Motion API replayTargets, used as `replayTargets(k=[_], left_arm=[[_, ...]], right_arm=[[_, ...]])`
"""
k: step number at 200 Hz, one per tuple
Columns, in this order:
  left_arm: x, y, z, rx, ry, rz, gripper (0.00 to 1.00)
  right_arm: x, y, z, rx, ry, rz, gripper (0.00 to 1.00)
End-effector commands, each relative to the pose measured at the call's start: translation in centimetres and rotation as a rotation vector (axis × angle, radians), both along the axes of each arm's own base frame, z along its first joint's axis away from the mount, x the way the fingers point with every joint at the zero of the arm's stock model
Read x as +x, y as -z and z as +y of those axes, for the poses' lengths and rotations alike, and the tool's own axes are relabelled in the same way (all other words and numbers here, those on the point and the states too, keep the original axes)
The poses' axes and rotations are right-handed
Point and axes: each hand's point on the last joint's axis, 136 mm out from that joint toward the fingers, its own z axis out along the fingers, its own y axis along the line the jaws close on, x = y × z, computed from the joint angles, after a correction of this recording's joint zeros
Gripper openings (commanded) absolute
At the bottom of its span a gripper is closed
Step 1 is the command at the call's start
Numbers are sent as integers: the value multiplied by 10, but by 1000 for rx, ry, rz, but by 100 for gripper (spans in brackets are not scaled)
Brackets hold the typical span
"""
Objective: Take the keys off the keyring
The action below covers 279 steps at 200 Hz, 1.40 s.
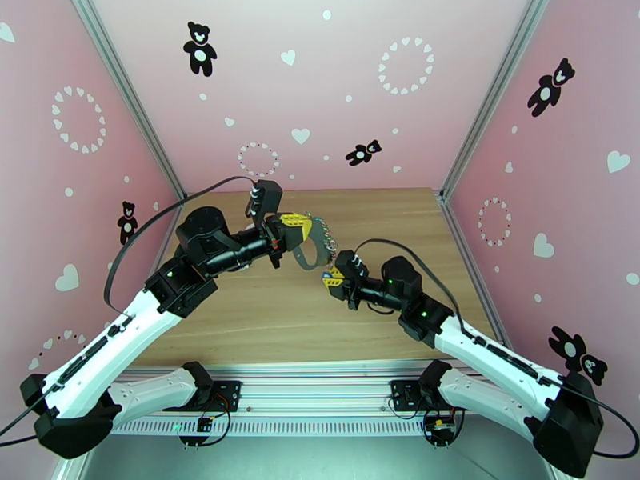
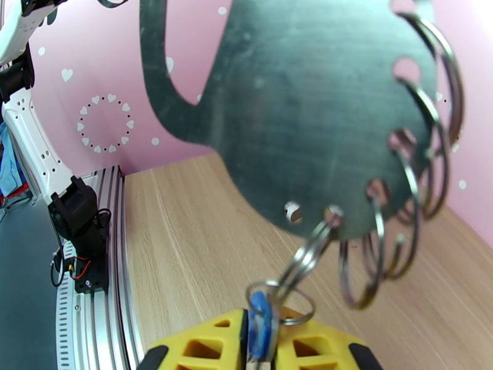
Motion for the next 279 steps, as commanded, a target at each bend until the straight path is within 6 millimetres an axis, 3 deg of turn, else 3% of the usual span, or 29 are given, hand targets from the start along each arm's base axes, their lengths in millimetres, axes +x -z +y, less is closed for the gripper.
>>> replayTargets(k=[1, 37, 67, 85, 114, 133, 152, 159, 201, 232, 279], left_arm=[[3, -12, 10, -36, -50, -37, 0], [9, -7, 13, -36, -87, -26, 0], [37, 13, 33, -66, -289, 49, 0], [47, 32, 42, -76, -367, 92, 22], [61, 84, 58, -75, -494, 220, 51], [66, 127, 73, -67, -593, 304, 55], [63, 145, 84, -55, -632, 323, 58], [61, 165, 87, -20, -647, 347, 59], [47, 177, 84, 7, -568, 290, 62], [40, 167, 78, 23, -498, 172, 62], [22, 148, 49, 23, -297, -19, 57]], right_arm=[[-2, -9, -4, -13, 9, -19, 6], [-2, -18, -9, -51, 27, -34, 0], [-2, -26, -14, -91, 45, -9, 0], [3, -33, -19, -127, 90, 8, 0], [14, -52, -28, -206, 163, 59, 0], [20, -54, -32, -292, 195, 116, 0], [23, -53, -33, -370, 198, 170, 0], [24, -52, -34, -396, 202, 189, 0], [26, -55, -43, -442, 271, 279, 0], [34, -52, -37, -462, 285, 337, 0], [43, -39, -34, -539, 310, 401, 0]])
